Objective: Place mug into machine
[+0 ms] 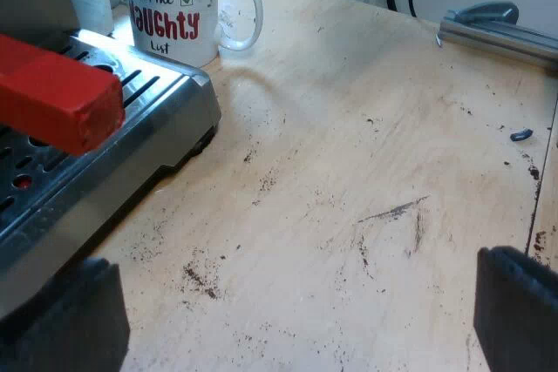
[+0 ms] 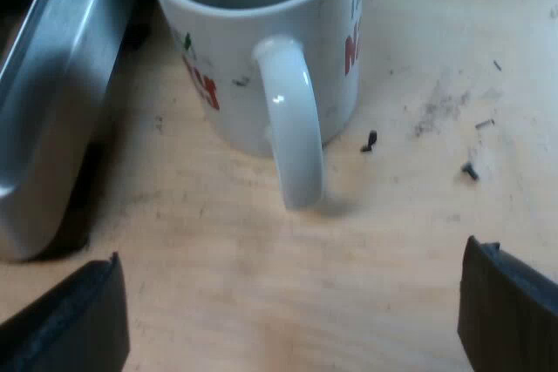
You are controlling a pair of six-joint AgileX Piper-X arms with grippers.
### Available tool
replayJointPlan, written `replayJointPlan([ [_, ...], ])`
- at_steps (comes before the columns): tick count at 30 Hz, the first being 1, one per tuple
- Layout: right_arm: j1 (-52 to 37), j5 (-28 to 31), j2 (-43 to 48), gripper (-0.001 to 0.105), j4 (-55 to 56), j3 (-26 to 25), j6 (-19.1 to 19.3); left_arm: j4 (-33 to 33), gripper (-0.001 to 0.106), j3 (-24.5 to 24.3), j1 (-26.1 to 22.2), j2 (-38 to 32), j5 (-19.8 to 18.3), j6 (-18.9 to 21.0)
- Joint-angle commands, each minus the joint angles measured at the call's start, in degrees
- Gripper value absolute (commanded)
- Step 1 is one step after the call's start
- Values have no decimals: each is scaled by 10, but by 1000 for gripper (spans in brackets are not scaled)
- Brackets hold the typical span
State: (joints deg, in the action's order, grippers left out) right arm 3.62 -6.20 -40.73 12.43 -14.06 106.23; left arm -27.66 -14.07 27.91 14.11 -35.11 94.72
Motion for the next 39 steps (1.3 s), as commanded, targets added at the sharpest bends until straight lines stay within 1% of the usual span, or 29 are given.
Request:
replayJointPlan([
  [1,2,0,-28,78,-147,28,7,10,82,-2,2,0,-6,-4],
  [3,2,0,-37,78,-166,33,7,10,82,-2,2,0,-6,-4],
  [4,2,0,-76,78,-225,38,7,10,82,-2,2,0,-6,-4],
  [9,2,0,-183,78,-344,38,7,10,82,-2,2,0,-6,-4],
  [19,2,-3,-337,78,-481,35,7,10,82,-2,2,0,-6,-4],
  [26,6,-24,-418,78,-513,9,7,10,82,-2,2,0,-6,-4],
  [29,6,-27,-432,78,-523,-2,7,10,82,-2,2,0,-6,-4],
  [36,6,-29,-438,78,-525,-9,7,10,82,-2,2,0,-6,-4],
  [37,6,-30,-439,72,-524,-9,7,10,82,-2,2,0,-6,-4],
  [38,6,-30,-439,28,-522,-9,5,10,82,-2,2,0,-6,-4],
  [39,6,-30,-439,13,-521,-9,4,10,82,-2,2,0,-6,-4],
])
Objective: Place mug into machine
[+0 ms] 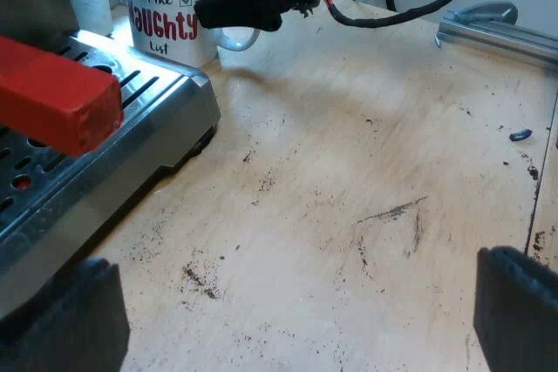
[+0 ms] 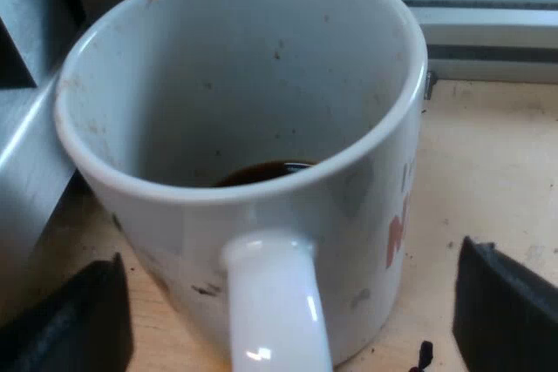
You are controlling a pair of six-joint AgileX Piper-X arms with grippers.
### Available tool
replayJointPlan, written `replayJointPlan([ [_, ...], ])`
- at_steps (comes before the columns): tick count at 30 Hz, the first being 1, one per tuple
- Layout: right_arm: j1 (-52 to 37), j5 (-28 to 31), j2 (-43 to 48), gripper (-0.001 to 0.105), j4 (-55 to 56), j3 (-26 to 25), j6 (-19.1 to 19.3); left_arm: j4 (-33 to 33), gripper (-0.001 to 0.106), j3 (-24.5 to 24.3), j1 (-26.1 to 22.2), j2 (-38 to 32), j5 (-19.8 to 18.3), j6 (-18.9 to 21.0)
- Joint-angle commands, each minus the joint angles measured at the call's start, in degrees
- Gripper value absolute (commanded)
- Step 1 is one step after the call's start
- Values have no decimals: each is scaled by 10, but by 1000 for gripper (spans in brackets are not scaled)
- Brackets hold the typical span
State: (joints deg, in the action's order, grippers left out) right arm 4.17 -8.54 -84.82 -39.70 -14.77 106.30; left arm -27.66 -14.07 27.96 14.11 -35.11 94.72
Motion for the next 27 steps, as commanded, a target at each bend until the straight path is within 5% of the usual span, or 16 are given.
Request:
replayJointPlan([
  [1,1,-6,2,5,1,-2,3,10,82,-2,2,0,-6,-4],
  [7,1,-12,26,0,28,-2,3,10,82,-2,2,0,-6,-4],
  [13,1,-12,182,0,173,2,25,10,82,-2,2,0,-2,-4],
  [16,1,-12,278,0,267,2,33,10,82,-2,2,0,39,-4],
  [21,6,-14,452,0,473,-12,49,14,82,4,2,3,177,-4],
  [25,41,-28,539,0,600,-45,58,31,82,15,2,3,187,-4],
  [27,80,-21,579,0,662,-67,57,146,82,62,2,3,187,-4],
])
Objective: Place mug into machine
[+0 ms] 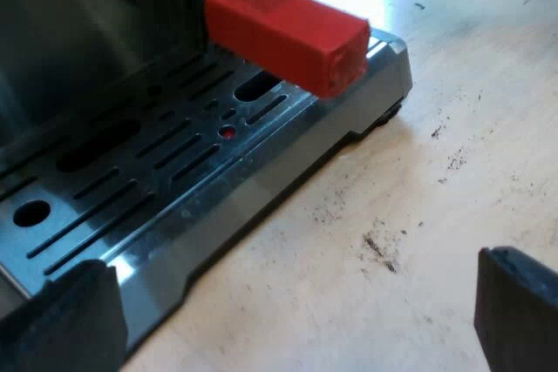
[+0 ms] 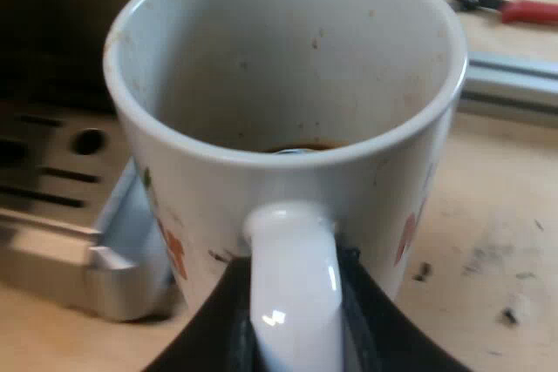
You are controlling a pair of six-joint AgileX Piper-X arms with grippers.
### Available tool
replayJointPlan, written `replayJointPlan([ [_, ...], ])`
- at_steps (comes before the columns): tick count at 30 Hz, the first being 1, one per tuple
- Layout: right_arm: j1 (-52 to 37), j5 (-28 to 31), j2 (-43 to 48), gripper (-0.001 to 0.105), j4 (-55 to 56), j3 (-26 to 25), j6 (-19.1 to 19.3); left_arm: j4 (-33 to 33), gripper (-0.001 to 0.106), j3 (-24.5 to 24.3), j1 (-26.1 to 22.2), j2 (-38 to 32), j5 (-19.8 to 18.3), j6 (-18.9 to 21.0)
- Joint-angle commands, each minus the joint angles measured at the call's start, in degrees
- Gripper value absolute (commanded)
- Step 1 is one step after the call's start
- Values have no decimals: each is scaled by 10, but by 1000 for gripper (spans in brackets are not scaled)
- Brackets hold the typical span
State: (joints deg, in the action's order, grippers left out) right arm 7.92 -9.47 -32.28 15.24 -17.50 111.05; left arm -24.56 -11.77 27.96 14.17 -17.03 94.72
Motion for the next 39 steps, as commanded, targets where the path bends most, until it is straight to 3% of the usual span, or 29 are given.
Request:
replayJointPlan([
  [1,50,-8,62,0,125,-43,7,126,82,44,2,2,6,-4],
  [5,143,29,91,0,176,-64,-33,163,82,53,2,2,13,-4],
  [7,190,50,92,0,176,-64,-45,157,82,53,2,2,51,-4],
  [10,229,71,92,0,176,-64,-48,157,82,53,2,2,60,-4],
  [11,298,126,85,0,171,-64,-77,157,82,53,2,2,60,-4],
  [14,379,204,68,0,158,-61,-118,157,82,53,2,2,60,-4],
  [18,464,275,32,0,125,-59,-137,157,82,53,2,2,60,-4],
  [21,471,282,23,0,116,-59,-138,157,82,53,2,2,60,-3],
  [23,518,320,-46,0,20,-59,-140,157,82,53,2,2,60,-3],
  [39,516,336,-315,0,-284,-64,-149,157,82,53,2,2,57,10],
])
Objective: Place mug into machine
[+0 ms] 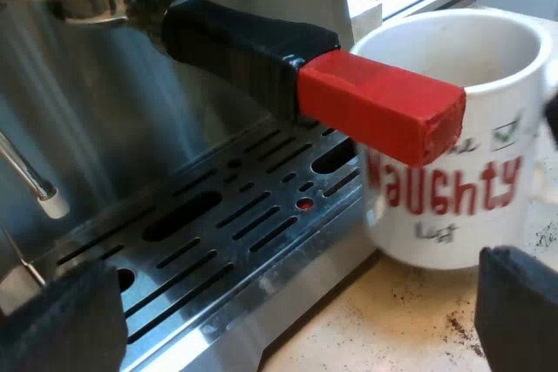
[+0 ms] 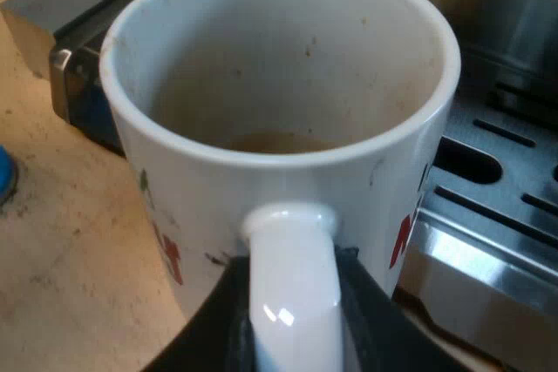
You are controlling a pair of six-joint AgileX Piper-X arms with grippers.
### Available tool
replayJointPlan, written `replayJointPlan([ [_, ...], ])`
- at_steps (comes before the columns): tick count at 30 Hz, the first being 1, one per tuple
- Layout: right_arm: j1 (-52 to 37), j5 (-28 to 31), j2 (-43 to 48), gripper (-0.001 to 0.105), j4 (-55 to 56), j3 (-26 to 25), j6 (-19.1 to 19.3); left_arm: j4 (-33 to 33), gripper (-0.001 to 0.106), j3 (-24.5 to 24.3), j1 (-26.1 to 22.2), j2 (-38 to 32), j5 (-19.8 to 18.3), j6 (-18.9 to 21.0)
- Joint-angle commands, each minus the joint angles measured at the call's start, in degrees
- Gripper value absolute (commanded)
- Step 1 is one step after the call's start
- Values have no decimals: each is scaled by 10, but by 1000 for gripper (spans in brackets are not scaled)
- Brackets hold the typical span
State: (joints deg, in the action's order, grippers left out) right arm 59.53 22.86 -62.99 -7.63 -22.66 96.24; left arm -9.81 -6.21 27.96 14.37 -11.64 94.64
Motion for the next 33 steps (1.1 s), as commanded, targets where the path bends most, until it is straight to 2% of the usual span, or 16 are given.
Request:
replayJointPlan([
  [1,0,23,-20,0,-63,-15,-1,10,82,-3,2,0,3,11],
  [15,-20,48,-133,0,-123,-72,-1,11,82,-3,2,0,-10,15],
  [23,-62,33,-190,0,-138,-105,-1,11,82,-3,2,0,-10,15],
  [27,-67,5,-215,0,-173,-108,1,11,82,-3,2,0,-10,15],
  [33,-67,5,-237,1,-188,-108,1,11,82,-3,2,0,-10,15],
])
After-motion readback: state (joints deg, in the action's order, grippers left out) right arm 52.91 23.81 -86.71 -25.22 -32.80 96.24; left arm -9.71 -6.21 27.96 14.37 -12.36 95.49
